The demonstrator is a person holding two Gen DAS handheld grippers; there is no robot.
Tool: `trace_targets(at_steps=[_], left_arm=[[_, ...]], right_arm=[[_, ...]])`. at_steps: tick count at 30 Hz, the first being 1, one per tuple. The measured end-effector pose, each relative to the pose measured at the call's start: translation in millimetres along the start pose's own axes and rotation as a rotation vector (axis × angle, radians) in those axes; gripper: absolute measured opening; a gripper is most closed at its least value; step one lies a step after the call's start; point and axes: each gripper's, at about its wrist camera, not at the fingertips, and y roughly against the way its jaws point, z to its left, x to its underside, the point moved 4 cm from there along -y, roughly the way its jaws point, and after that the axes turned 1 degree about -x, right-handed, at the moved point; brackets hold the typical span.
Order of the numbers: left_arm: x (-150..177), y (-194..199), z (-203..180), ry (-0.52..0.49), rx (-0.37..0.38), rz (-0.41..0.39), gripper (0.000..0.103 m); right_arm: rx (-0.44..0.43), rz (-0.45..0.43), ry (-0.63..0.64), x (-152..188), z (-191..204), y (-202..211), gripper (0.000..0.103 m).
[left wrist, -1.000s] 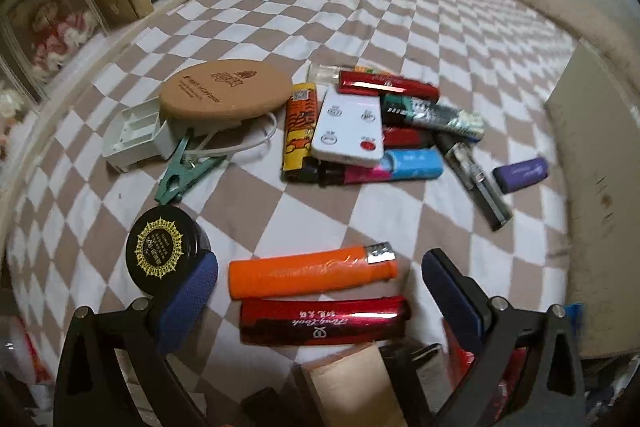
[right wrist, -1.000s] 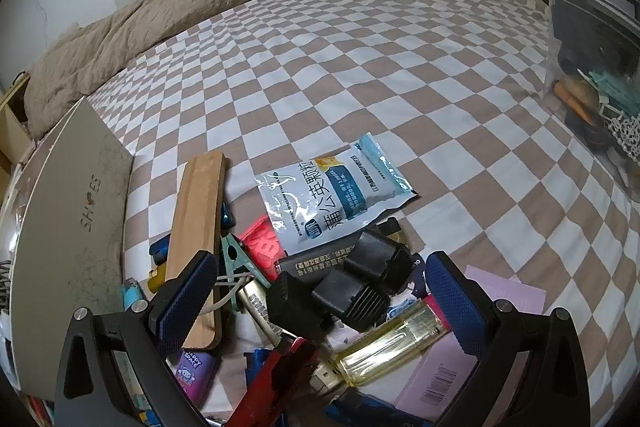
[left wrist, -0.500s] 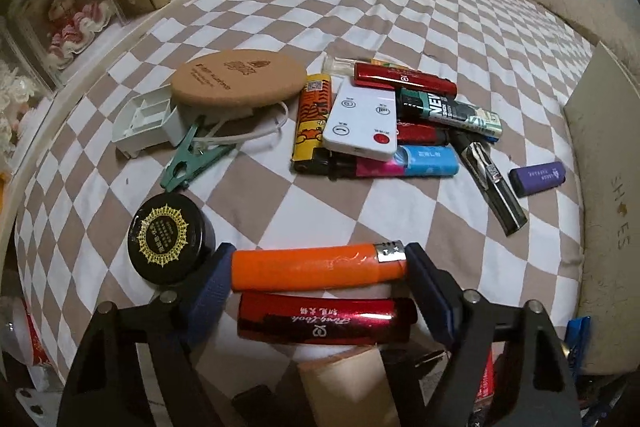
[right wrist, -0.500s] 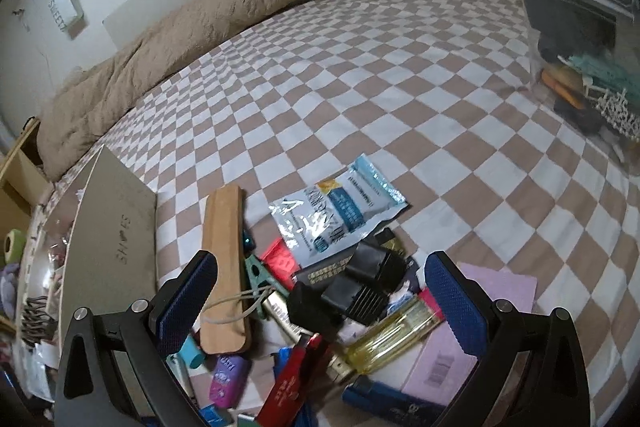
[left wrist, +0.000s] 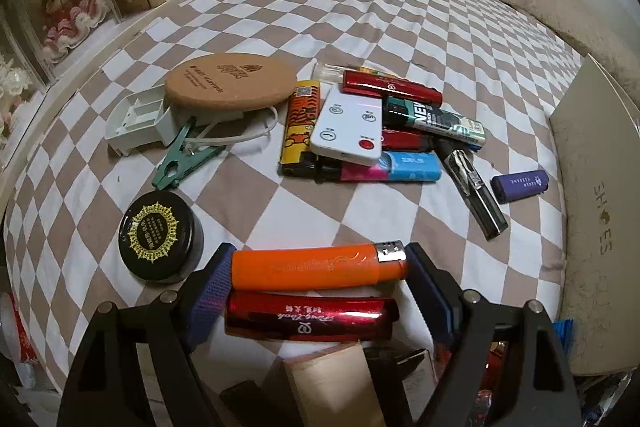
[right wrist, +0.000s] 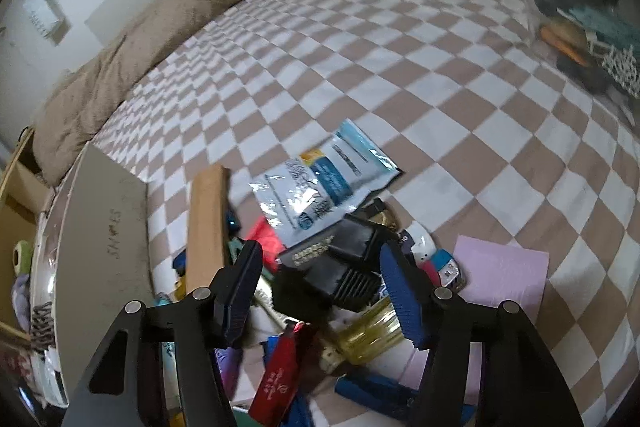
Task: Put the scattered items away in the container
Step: 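Grasp the orange lighter with the left tool while the right tool grasps the black charger plug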
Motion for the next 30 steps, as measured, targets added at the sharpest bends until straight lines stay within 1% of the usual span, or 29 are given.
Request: trace_targets(at_steps=[4,5,7,8,9,12,14,15,18,23,26,30], left_arm=[[0.3,0.5,-2.0,-0.011,0.004,-0.002,0.084],[0.3,0.4,-2.2,-0.013,0.005,-0.003,0.084],[-0.1,1.1,-2.9,-0.016,0.011,-0.007,0.084],[-0.2,1.5,-3.2,-0.017,0.013,-0.009,0.084],[-0.4,2.2,-2.9,-0.015,0.013,-0.013,0.084],[-1.8,6.7,-2.8,-0.004,0.014,-0.032,0.084],[-2.7,9.8,-3.2,0.001,0.017,-0.045,0.084],[-3.3,11.5,-3.5,0.004,0.02,-0.051,0.084],[-5.2,15.3,-2.9,0.021,0.026,-0.07,0.084],[-7.5,22.3,-3.9,0.03,0.038,-0.106,0.084],[-8.4,29.2,-8.9,0.011,0.042,-0.137,0.084],[-9.1,41.3,-18.2,-0.023,0.071,-0.182,0.084]], right_arm=[[0.031,0.008,-0.024,-3.7,-5.6,-7.9,0.061],[0.039,0.012,-0.026,-3.9,-7.2,-9.9,0.059],[0.063,0.006,-0.022,-6.0,-10.6,-11.1,0.042],[0.063,0.005,-0.03,-7.5,-13.1,-11.7,0.04],[0.055,0.008,-0.041,-8.2,-15.7,-12.2,0.033],[0.017,0.006,-0.071,-9.2,-21.5,-10.8,0.032],[-0.008,-0.012,-0.085,-10.5,-23.2,-6.6,0.031],[-0.032,-0.024,-0.099,-11.4,-24.1,-3.4,0.027],[-0.092,-0.044,-0.136,-13.0,-24.0,2.6,0.027],[-0.118,-0.078,-0.116,-15.0,-18.5,13.5,0.027],[-0.148,-0.092,-0.093,-14.9,-10.1,20.4,0.027],[-0.194,-0.104,-0.038,-9.3,10.3,28.3,0.027]])
